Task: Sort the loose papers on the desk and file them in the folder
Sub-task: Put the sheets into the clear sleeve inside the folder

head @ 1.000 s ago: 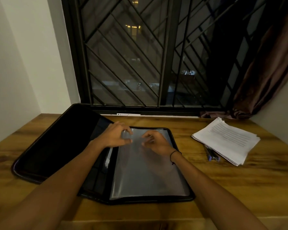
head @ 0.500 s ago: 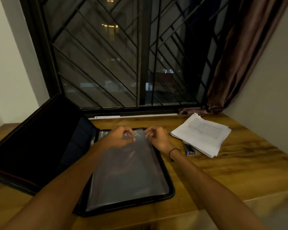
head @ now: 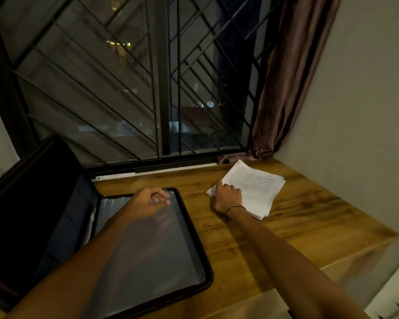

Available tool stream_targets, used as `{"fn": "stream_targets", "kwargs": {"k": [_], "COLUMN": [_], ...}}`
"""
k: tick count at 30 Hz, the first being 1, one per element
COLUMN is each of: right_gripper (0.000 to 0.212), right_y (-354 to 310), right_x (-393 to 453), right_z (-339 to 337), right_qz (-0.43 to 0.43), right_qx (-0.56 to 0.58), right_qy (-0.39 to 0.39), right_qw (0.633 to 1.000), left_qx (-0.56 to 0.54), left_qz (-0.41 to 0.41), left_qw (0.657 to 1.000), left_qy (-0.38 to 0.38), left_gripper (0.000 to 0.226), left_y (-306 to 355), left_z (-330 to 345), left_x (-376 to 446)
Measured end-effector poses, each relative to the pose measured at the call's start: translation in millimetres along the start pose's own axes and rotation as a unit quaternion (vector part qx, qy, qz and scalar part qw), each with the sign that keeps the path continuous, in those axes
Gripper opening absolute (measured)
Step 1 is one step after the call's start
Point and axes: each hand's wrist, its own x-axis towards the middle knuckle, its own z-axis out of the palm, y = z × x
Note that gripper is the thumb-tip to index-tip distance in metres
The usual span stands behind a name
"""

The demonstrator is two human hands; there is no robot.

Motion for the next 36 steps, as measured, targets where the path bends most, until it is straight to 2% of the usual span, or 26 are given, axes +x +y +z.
{"fn": "stream_targets", "kwargs": {"k": [2, 5, 11, 13, 17, 19, 22, 25, 27, 29, 31, 33, 34, 35, 36], "right_gripper": [0.065, 0.05, 0.029, 0.027, 0.031, 0.029, 0.035, 0.047, 0.046, 0.043, 0.033, 0.031, 0.04, 0.049, 0.053], "right_y": [-4.3, -12.1, -38.4, -55.4, -96.1, -115.9, -143.1, -167.5, -182.1, -191.3, -194.6, -192.4, -189.0, -183.5, -178.2], "right_x": [-3.2, -11.8, -32.2, -40.6, -58.2, -67.8, -85.2, -103.5, -115.5, -126.0, -132.6, -138.6, -141.0, -141.0, -137.7], "right_z": [2.9, 3.4, -15.3, -22.7, -32.0, -31.8, -28.8, -22.1, -14.2, -5.9, 0.8, 0.5, -3.6, -7.5, -9.8], "right_qz": [-0.015, -0.028, -0.05, -0.065, -0.113, -0.14, -0.179, -0.222, -0.25, -0.286, -0.348, -0.413, -0.424, -0.414, -0.382], "right_qx": [-0.038, -0.081, -0.048, -0.035, -0.009, 0.009, 0.003, -0.001, 0.018, 0.026, 0.035, 0.085, 0.136, 0.189, 0.228], "right_qy": [0.007, 0.039, 0.095, 0.106, 0.121, 0.121, 0.149, 0.16, 0.155, 0.159, 0.19, 0.165, 0.118, 0.078, 0.07], "right_qw": [0.999, 0.996, 0.993, 0.992, 0.986, 0.983, 0.972, 0.962, 0.956, 0.945, 0.917, 0.892, 0.888, 0.887, 0.893], "left_qx": [-0.033, -0.087, -0.194, -0.245, -0.317, -0.331, -0.343, -0.365, -0.389, -0.396, -0.398, -0.372, -0.346, -0.325, -0.313], "left_qz": [-0.018, -0.032, -0.084, -0.108, -0.167, -0.193, -0.23, -0.257, -0.263, -0.267, -0.27, -0.268, -0.242, -0.215, -0.2], "left_qw": [0.999, 0.995, 0.975, 0.961, 0.933, 0.923, 0.911, 0.894, 0.883, 0.879, 0.877, 0.889, 0.906, 0.921, 0.928], "left_qy": [0.014, 0.031, 0.07, 0.073, 0.045, 0.026, -0.005, -0.03, -0.024, -0.014, -0.017, -0.013, 0.004, 0.022, 0.028], "left_gripper": [0.015, 0.015, 0.015, 0.03, 0.09, 0.105, 0.088, 0.083, 0.082, 0.067, 0.052, 0.045, 0.034, 0.027, 0.03], "left_y": [-3.7, -8.8, -10.8, -11.7, -19.2, -20.0, -12.9, -11.6, -13.4, -9.8, -9.1, -10.6, -10.4, -9.0, -10.7], "left_z": [-5.9, -16.9, -35.2, -41.4, -53.3, -54.9, -55.6, -53.8, -55.0, -60.3, -64.8, -64.5, -65.1, -65.5, -67.0], "left_x": [-2.3, -11.0, -27.4, -31.4, -38.1, -40.9, -50.2, -58.5, -60.1, -64.8, -68.3, -70.8, -72.4, -73.9, -74.3]}}
